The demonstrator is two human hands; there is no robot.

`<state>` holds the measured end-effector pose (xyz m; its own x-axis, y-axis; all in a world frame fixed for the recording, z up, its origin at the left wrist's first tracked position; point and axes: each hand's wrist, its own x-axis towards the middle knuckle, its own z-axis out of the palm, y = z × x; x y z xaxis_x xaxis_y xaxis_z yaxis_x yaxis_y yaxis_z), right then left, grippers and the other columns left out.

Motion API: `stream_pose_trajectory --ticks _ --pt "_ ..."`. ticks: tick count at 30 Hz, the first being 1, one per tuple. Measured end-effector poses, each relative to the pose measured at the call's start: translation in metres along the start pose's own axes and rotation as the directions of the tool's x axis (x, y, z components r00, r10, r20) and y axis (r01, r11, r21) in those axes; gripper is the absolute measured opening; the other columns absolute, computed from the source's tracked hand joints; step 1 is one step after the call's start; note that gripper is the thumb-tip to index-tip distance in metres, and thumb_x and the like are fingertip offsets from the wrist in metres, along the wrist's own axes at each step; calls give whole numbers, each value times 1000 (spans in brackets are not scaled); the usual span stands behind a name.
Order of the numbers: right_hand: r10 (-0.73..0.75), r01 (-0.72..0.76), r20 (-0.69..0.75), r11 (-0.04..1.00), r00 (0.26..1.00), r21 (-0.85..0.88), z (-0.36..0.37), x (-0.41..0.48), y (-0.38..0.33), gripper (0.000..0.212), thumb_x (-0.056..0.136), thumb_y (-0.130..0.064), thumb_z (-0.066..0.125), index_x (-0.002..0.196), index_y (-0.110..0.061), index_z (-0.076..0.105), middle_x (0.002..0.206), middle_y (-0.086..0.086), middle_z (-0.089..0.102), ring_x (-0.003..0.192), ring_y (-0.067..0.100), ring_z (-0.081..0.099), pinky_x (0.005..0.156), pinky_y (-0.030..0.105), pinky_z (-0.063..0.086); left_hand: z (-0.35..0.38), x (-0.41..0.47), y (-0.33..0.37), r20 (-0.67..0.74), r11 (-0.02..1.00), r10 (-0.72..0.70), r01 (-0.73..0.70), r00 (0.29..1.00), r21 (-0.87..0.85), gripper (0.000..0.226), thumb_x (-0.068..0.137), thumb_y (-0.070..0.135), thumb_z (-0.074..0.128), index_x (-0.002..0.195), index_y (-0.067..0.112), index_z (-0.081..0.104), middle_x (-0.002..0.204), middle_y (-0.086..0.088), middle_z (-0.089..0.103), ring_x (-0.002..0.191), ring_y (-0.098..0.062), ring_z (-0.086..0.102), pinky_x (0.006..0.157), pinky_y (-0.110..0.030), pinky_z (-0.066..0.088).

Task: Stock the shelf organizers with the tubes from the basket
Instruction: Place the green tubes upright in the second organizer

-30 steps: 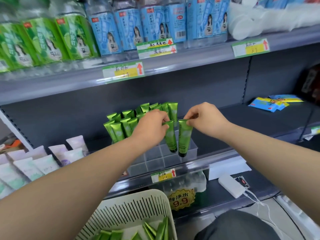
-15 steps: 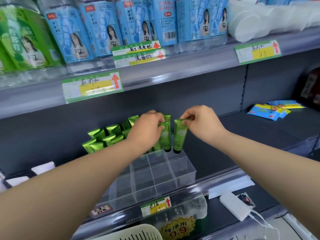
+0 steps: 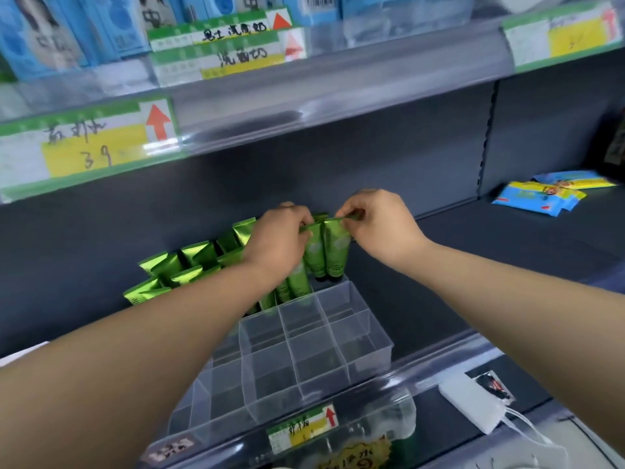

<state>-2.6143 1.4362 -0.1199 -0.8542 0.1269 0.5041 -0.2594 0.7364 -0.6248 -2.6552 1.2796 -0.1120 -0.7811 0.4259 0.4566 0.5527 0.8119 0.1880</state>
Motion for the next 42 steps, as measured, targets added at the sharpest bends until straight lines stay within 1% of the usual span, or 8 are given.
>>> stream_pose_trajectory --ticks 9,14,20,25,28,33,38,42 --pt "52 -51 86 999 995 -11 23 9 15 19 84 -1 58 91 -11 73 97 6 69 89 20 62 82 27 48 25 9 -16 58 1000 -21 21 998 -4 17 86 11 62 102 11 70 103 -9 64 95 -27 60 83 -35 47" --pt "81 -79 96 997 992 -18 33 11 21 21 86 -2 56 94 -11 73 101 7 68 93 21 62 86 30 48 33 10 -22 53 1000 -18 18 998 -5 20 88 11 59 105 11 70 106 -9 64 97 -27 60 81 -30 45" --pt "103 -100 111 994 988 -36 41 11 23 25 90 -1 51 98 -11 73 103 7 68 93 20 62 78 20 45 36 11 -24 37 1000 -18 18 999 -16 32 90 0 50 115 11 66 114 -9 62 102 -27 59 85 -29 44" --pt "105 -92 133 991 986 -100 44 12 21 31 90 0 49 110 -13 69 113 7 65 100 22 61 80 20 43 33 7 -26 34 1000 -11 11 999 -4 45 85 -7 50 125 11 59 120 -11 57 108 -27 56 94 -32 44" --pt "99 -77 150 987 984 -143 45 10 20 35 88 0 51 118 -15 64 120 8 60 105 24 57 84 23 42 31 2 -24 30 1000 -3 3 1000 9 49 85 -5 52 131 12 53 126 -10 52 113 -26 52 96 -27 36" --pt "53 -32 147 989 988 -141 40 -1 9 39 86 -2 55 124 -11 59 125 9 54 118 27 46 98 30 38 22 -9 -21 33 999 33 -33 999 21 53 86 0 54 136 14 46 132 -7 50 120 -25 47 100 -27 35" --pt "13 19 157 980 988 -200 35 -17 -7 45 85 -11 56 130 -14 52 132 4 50 117 26 43 100 38 37 10 -23 -18 197 992 49 -71 979 104 66 88 15 57 146 19 26 149 -1 33 136 -23 30 111 -41 31" --pt "29 14 153 963 988 -271 32 -31 -19 49 88 -20 53 136 -19 44 142 -1 39 124 23 38 100 37 32 -5 -35 -12 230 973 76 -122 970 196 66 91 24 52 148 19 20 154 -1 24 141 -21 22 116 -38 23"
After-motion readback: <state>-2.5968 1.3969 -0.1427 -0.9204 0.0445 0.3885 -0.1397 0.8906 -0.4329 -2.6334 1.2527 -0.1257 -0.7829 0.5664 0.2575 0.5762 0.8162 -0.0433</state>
